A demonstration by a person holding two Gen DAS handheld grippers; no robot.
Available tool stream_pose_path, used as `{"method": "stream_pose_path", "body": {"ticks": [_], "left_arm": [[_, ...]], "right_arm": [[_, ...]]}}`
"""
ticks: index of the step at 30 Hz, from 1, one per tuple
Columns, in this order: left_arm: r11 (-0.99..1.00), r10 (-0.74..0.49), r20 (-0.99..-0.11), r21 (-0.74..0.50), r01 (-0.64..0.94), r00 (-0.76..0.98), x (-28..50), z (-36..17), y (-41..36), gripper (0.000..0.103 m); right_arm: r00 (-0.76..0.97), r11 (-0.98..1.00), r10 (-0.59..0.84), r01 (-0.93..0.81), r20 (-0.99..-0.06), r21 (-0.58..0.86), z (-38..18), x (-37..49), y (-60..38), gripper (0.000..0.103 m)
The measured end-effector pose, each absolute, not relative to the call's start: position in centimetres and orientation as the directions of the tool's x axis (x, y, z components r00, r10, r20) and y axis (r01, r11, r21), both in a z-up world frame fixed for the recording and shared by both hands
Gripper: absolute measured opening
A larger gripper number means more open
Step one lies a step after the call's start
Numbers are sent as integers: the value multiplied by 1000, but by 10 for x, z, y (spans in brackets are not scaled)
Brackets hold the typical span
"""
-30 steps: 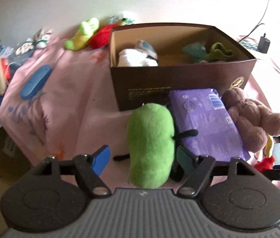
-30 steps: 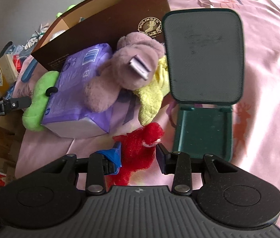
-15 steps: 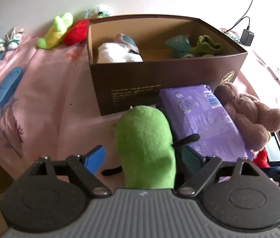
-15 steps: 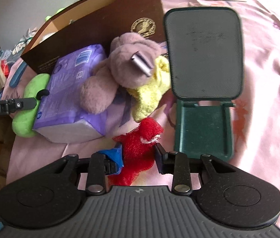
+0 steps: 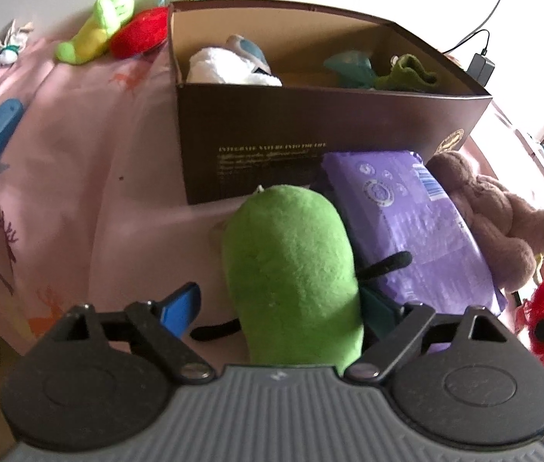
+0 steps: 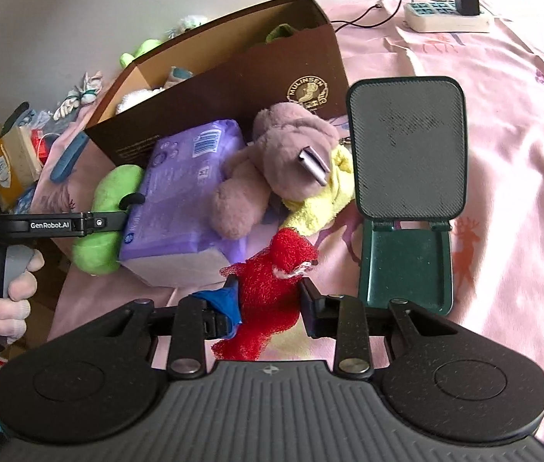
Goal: Organize soft objects
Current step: 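Grasp the green pickle-shaped plush with the left gripper while the right grasps the red fuzzy toy, then carry the green plush into the box with the left gripper while the right carries the red toy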
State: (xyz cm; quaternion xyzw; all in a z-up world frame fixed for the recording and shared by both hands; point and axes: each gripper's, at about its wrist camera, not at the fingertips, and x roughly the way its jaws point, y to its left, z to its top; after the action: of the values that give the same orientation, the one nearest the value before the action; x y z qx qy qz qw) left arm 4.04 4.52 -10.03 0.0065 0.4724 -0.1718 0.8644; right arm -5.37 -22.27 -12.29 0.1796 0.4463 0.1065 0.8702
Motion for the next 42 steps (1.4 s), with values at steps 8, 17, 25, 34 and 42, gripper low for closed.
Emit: {"method": "stream_pose_path", "body": {"ticks": [8, 17, 25, 34, 42], "left_arm": [[932, -329, -796, -188, 309, 508, 32, -99, 46, 68], [935, -335, -764, -195, 297, 552, 13, -78, 62, 62], [926, -364, -681, -190, 327, 635, -3, -30, 70, 62], [916, -379, -571, -119, 384, 728, 32, 22, 56, 62], [920, -361, -522, -66, 386, 773, 95, 42, 34, 62]], "right_arm": [[553, 883, 436, -112, -710, 456, -114, -46, -220, 14], [531, 810, 562, -196, -635, 553, -100, -39, -218, 14], [564, 751, 631, -271, -533, 602, -68, -18, -220, 14], [682, 773, 581, -292, -444, 564, -19, 40, -228, 14], [769, 833, 473, -230, -430, 504, 4, 101, -238, 14]]}}
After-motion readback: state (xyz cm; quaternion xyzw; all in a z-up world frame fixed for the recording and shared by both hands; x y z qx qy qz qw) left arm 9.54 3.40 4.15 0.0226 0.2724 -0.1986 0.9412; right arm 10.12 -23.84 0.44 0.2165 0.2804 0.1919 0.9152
